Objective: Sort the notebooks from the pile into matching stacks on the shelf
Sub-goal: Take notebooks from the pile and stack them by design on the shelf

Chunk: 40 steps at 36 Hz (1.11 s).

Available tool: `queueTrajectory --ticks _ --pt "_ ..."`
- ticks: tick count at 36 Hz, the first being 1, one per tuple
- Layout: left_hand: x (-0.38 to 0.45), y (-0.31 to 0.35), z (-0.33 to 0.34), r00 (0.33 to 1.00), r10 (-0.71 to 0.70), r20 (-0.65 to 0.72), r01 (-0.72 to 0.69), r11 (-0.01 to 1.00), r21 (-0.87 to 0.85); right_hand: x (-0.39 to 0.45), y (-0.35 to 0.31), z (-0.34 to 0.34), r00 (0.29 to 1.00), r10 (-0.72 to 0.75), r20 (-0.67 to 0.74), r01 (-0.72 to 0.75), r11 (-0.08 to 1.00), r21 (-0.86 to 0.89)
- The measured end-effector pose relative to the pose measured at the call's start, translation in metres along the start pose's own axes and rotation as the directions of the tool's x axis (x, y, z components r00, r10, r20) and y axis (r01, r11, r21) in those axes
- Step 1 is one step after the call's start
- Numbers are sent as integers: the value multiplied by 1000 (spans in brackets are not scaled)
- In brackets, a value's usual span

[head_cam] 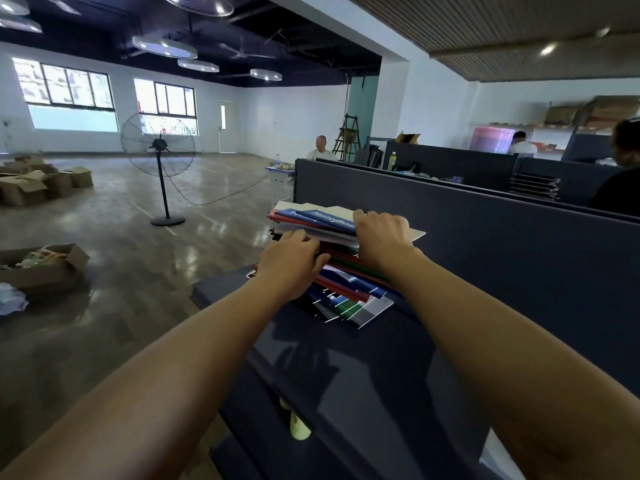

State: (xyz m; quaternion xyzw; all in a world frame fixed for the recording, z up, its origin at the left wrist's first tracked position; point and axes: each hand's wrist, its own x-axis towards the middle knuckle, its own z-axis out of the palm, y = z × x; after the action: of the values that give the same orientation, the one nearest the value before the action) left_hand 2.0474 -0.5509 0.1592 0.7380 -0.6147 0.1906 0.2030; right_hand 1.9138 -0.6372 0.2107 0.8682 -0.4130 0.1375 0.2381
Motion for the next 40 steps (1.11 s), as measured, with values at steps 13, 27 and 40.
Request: queueTrajectory --ticks 13,27,40 --pt "5 1 6 1000 5 -6 -5 1000 9 1 2 -2 996 -87 7 88 994 -70" --pt "-17 46 -4 997 72 10 -71 995 -67 -61 35 -13 992 -65 -106 51 990 -134" --pt "-43 106 -21 950 311 -15 -309 933 -185 -148 56 -56 986 157 -61 -166 965 -202"
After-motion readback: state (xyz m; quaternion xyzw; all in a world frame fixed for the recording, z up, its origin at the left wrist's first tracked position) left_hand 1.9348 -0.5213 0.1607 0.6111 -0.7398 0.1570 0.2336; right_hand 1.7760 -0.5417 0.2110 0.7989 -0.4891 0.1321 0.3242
